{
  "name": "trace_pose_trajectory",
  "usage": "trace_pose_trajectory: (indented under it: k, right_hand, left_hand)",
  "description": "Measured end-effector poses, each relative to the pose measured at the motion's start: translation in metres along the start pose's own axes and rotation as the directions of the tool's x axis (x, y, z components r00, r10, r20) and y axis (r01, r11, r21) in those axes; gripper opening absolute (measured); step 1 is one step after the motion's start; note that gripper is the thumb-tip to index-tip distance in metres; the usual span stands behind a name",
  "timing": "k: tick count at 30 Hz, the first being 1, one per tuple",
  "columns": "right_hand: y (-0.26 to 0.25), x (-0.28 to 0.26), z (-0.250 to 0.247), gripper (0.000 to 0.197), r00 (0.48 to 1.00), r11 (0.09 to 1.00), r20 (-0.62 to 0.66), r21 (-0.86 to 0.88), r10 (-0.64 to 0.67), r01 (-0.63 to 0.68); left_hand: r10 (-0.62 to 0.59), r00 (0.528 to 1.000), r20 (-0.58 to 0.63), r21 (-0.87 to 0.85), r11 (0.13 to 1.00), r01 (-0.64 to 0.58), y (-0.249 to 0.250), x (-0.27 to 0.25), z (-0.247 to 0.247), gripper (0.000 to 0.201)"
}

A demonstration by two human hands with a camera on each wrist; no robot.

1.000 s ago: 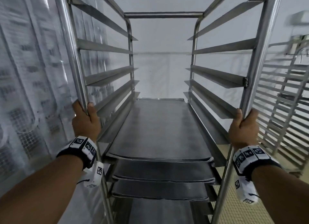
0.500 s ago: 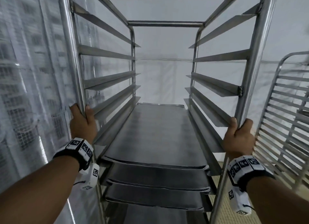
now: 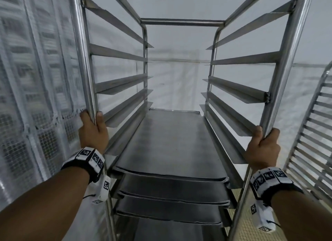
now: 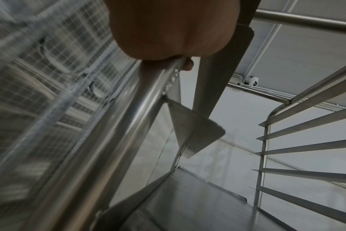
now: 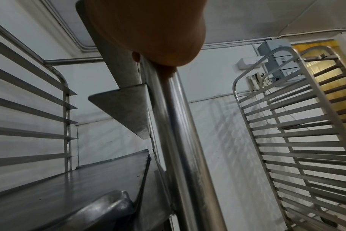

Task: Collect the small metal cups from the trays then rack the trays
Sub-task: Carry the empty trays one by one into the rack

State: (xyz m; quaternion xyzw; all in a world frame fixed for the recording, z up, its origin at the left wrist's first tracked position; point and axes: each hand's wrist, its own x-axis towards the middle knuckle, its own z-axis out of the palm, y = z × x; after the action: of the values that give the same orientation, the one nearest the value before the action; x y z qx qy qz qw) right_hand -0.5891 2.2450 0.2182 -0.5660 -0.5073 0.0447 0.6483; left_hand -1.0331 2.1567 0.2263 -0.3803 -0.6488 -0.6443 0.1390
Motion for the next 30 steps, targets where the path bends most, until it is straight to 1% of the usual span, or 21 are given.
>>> trace_pose_trajectory:
  k: [4, 9, 15, 22, 26, 30]
  right_hand:
    - [0.013, 0.024, 0.035, 0.041, 1.000, 1.000, -0.013, 0.003, 0.010, -0.010]
    - [0.023, 0.044, 0.074, 0.040, 0.999, 1.000, -0.030, -0.006, 0.024, -0.024]
    - [0.032, 0.066, 0.114, 0.043, 0.997, 0.999, -0.071, -0.036, 0.029, -0.032]
    - [0.037, 0.085, 0.152, 0.042, 0.995, 0.997, -0.088, -0.064, 0.044, -0.050]
    - [0.042, 0.093, 0.167, 0.042, 0.993, 0.996, -0.105, -0.075, 0.046, -0.054]
    - [0.046, 0.101, 0.184, 0.041, 0.993, 0.996, -0.115, -0.084, 0.021, -0.031]
  left_hand:
    - [-0.003, 1.000, -0.015, -0.002, 1.000, 0.003, -0.009, 0.017, 0.038, 0.056]
    - [-0.025, 1.000, -0.003, -0.033, 0.999, 0.025, -0.012, 0.037, 0.075, 0.051]
    - [-0.020, 1.000, 0.012, -0.038, 0.999, 0.020, -0.034, 0.068, 0.124, 0.048]
    - [0.000, 1.000, 0.026, -0.085, 0.996, 0.002, -0.052, 0.093, 0.162, 0.043]
    - [0.046, 0.998, 0.034, -0.110, 0.993, -0.042, -0.062, 0.105, 0.182, 0.042]
    - [0.058, 0.997, 0.040, -0.118, 0.992, -0.053, -0.070, 0.115, 0.199, 0.041]
